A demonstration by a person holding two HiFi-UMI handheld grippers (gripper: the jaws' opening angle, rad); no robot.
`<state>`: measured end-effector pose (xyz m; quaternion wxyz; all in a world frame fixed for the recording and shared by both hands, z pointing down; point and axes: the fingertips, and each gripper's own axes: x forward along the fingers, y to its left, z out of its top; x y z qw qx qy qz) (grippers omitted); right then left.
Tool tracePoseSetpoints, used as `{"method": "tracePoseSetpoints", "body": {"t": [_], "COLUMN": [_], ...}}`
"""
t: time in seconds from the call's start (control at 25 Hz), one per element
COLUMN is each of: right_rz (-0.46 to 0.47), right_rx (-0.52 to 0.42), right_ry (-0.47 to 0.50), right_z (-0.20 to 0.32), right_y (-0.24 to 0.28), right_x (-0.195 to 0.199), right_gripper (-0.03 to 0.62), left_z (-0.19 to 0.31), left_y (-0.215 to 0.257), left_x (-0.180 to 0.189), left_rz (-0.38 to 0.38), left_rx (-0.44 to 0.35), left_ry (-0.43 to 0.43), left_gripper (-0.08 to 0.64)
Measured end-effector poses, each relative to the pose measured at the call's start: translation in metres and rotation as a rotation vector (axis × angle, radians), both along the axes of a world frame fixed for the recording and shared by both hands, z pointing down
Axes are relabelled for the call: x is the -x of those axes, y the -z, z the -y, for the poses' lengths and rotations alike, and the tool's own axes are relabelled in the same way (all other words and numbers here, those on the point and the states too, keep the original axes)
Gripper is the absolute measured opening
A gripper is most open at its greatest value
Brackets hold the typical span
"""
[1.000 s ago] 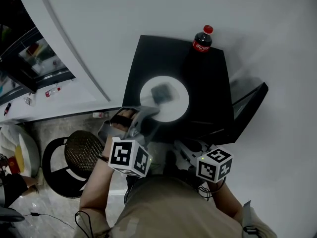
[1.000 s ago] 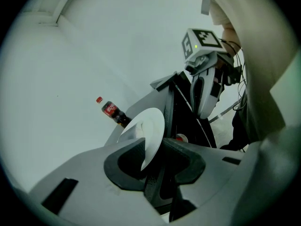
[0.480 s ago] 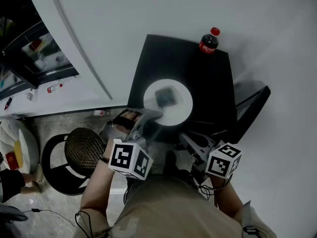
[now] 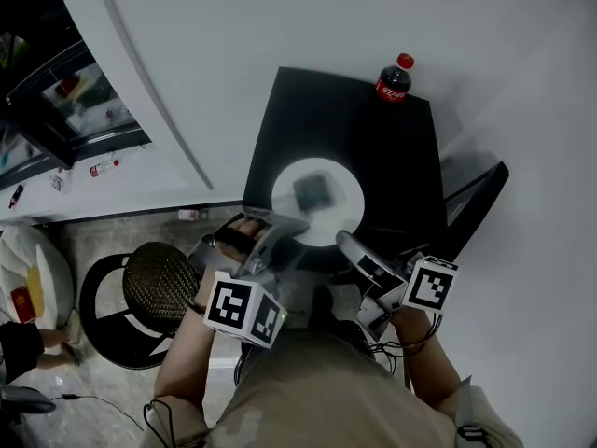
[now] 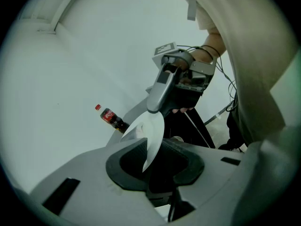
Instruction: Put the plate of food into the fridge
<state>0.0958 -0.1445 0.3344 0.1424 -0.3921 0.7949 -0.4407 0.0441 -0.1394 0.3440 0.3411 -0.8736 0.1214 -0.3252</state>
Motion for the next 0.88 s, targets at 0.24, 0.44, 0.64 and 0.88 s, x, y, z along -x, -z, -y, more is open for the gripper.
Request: {"method": "tracePoseSetpoints", "body": {"t": [0.24,0.44,0.64,0.88], "right_rz": [0.053,0.087,0.13,0.247], "right_rx": [0.016,0.026,0.058,0.136], "right_ry": [0.037,0.054,0.036,-0.002], "right_z": [0.003,0.0,-0.007,-0.018], "right_y": [-0.002,-0.003,-0.008,-0.013], "right_x": [0.01,0.019,0.021,0.023], "right_gripper": [0.167,0.166,0.128,0.093], "left_z": [-0.016,-0.026,-0.034,-0.044], "left_y": [0.001,0.002,0.001,0.001], "left_x": [0.003,0.003,0.006,0.011], "left_rz": [-0.004,-0.022,-0.018,-0.03], "left_rx": [-0.001,0.007,-0.002,-0.001], "left_ry": [-0.045,-0.072,-0.084,-0.093], "left_gripper": [0.091,0.091,0.089,0.089]}}
